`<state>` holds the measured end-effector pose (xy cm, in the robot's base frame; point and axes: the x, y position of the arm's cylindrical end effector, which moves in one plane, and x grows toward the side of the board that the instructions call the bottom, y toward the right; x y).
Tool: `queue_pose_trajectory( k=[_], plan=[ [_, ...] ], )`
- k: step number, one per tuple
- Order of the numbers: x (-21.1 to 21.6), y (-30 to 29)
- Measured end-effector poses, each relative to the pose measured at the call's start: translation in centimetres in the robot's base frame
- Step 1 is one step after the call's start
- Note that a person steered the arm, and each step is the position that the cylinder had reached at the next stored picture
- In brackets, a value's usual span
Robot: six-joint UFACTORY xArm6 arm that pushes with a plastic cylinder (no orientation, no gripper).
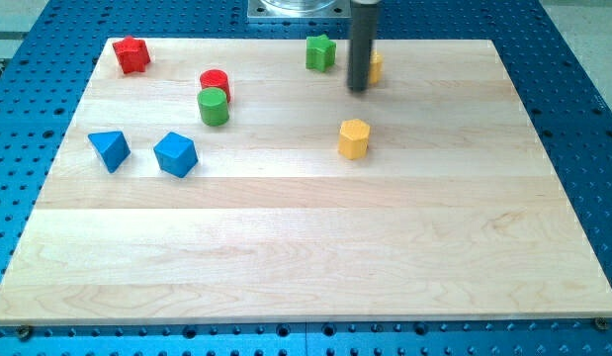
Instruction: Drag the heart to the top right side of the board
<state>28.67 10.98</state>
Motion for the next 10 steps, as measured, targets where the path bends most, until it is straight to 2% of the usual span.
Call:
queue_pose_trajectory(
  k=[2, 3, 4, 6, 7, 8, 10],
  plan=[
    [1.7, -10.2],
    [1.4, -10.3],
    [-1.2, -10.3],
    [-2.3, -1.4],
    [-1.8, -7.0],
    [-2.3, -7.4],
    [-4.0, 4.0]
  ],
)
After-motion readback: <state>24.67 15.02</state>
